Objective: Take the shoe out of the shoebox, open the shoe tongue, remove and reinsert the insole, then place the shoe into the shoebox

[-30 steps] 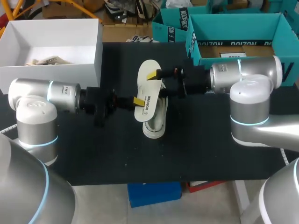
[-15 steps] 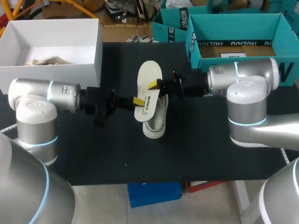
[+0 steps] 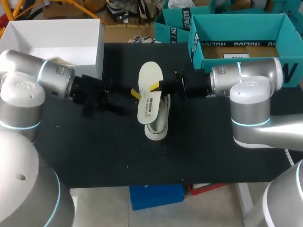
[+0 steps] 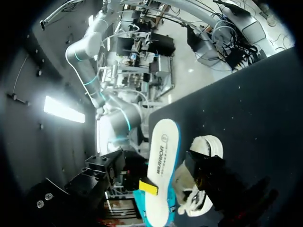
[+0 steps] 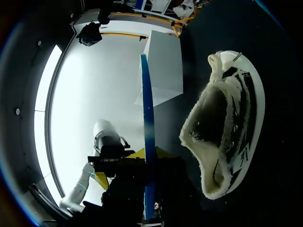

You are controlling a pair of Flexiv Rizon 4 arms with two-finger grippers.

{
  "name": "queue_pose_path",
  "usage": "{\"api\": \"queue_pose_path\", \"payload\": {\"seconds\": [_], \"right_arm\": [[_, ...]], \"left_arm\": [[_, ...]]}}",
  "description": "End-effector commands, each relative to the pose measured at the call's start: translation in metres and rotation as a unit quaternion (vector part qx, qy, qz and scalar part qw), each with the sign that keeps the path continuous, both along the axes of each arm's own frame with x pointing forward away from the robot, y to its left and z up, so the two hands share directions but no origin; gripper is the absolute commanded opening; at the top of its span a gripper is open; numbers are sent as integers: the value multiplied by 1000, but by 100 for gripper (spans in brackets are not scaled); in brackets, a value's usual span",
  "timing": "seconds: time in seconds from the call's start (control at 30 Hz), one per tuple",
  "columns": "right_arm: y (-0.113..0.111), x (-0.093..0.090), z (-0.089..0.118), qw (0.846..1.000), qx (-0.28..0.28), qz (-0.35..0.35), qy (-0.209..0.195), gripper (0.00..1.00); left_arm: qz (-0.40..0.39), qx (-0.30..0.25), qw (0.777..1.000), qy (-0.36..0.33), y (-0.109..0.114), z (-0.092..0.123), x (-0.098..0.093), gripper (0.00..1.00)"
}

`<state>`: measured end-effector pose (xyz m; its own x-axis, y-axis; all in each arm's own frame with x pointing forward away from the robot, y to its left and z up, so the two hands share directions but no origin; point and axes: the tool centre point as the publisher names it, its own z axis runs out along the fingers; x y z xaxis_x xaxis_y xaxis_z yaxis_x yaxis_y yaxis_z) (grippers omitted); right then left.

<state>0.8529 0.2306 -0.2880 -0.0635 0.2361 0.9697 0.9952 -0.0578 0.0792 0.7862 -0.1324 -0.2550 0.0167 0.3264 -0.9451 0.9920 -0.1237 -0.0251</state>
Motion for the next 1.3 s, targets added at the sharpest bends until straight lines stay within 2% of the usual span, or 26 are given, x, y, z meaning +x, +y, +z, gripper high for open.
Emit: {"api": "queue_pose_path", "payload": {"seconds": [0.03,0.1,0.2,0.3,0.37,0.4,0.47,0.53,1.03,1.27,1.3], "right_arm": [[2,0,-1,1000,0,-2,-1,0],[2,0,-1,1000,0,-2,-1,0],[2,0,-1,1000,0,-2,-1,0],[2,0,-1,1000,0,-2,-1,0],[2,0,-1,1000,0,-2,-1,0],[2,0,-1,1000,0,-2,-1,0],[2,0,-1,1000,0,-2,-1,0],[2,0,-1,1000,0,-2,-1,0],[2,0,-1,1000,0,-2,-1,0],[2,0,-1,1000,0,-2,-1,0],[2,0,-1,1000,0,-2,-1,0]], "left_arm": [[-53,236,970,-3,11,24,-1,100],[-66,289,955,-7,7,31,-1,100],[-69,405,911,-46,0,40,0,100],[-48,467,879,-87,-7,57,1,100],[-41,481,870,-101,-13,67,0,100],[-34,506,855,-112,-15,71,0,100],[-30,526,842,-117,-20,77,-2,100],[-13,575,807,-133,-22,82,-1,100],[-13,575,807,-133,-22,82,-1,100],[0,562,811,-161,-40,91,0,100],[-2,552,819,-155,-40,92,1,100]]}}
